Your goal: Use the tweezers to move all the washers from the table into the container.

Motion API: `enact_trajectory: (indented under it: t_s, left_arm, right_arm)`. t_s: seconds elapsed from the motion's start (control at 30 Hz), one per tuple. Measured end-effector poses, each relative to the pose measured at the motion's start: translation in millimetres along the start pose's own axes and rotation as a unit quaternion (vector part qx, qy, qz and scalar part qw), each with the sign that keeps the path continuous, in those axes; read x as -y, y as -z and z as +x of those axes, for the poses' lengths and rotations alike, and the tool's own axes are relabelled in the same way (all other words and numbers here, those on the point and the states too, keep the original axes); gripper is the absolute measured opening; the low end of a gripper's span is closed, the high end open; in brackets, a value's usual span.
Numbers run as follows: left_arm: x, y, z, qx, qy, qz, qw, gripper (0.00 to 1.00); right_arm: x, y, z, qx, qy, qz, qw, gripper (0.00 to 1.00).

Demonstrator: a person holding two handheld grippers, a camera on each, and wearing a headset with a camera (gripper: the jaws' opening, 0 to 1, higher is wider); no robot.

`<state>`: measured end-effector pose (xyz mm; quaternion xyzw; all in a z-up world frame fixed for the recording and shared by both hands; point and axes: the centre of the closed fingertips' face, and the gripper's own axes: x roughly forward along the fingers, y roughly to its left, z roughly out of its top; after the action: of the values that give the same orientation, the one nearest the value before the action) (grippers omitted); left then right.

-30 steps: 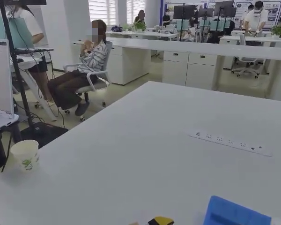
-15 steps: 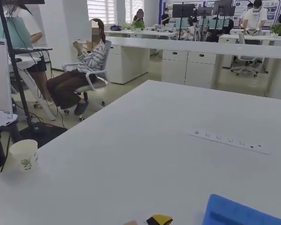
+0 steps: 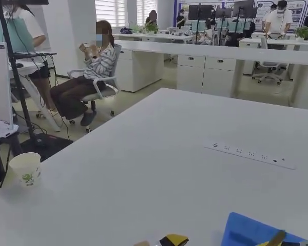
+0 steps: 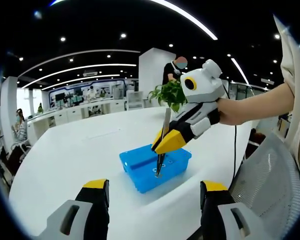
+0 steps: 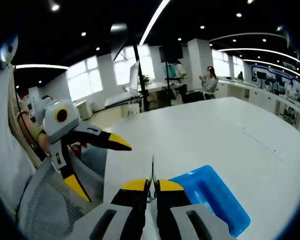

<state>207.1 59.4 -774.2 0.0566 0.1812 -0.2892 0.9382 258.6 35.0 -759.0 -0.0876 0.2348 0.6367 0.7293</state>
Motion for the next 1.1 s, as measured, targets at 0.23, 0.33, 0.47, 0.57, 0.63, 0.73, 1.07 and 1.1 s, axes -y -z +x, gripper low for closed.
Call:
enact_trajectory:
  t_s: [0.23, 0.33, 0.47, 0.57, 0.63, 0.73, 1.07, 1.1]
  left_arm:
    - [-0.7, -1.2, 0.3, 0.001, 0.001, -0.001, 1.0000, 0.75]
    - [-0.9, -1.7, 0.4, 0.002, 0.002, -0.003, 1.0000, 0.75]
    - [-0.4, -2.2, 0.5, 0.003, 0.004, -0.003, 1.0000, 0.75]
    - [0.1, -2.8, 0.5, 0.004, 0.006, -0.002, 1.0000, 0.75]
    - [1.1, -3.4, 0.3, 0.005, 0.008, -0.002, 1.0000, 0.75]
    - [2.6, -4.2, -0.3, 0.006, 0.011, -0.001, 0.9999, 0.75]
    - [4.9, -6.0, -1.2, 0.010, 0.018, -0.014, 0.9997, 0.75]
    - [5.6, -5.9, -1.1, 0.010, 0.020, -0.015, 0.9997, 0.75]
  right_arm:
    - [25.2, -10.0, -0.7, 0.028, 0.033, 0.034, 0.9985, 0.03]
    - [37.9, -7.3, 2.1, 0.026, 0.049, 0.049, 0.9972, 0.03]
    - [53.7, 4.3, 7.6, 0.002, 0.068, 0.062, 0.9957, 0.03]
    - [60.0, 10.1, 11.3, -0.011, 0.075, 0.060, 0.9953, 0.03]
    - [63.5, 14.9, 13.7, -0.022, 0.077, 0.055, 0.9952, 0.03]
    - [70.9, 22.1, 15.7, -0.038, 0.084, 0.052, 0.9944, 0.03]
    - [87.1, 36.7, 22.0, -0.062, 0.092, 0.040, 0.9931, 0.03]
    - [87.8, 37.2, 22.2, -0.062, 0.093, 0.039, 0.9930, 0.03]
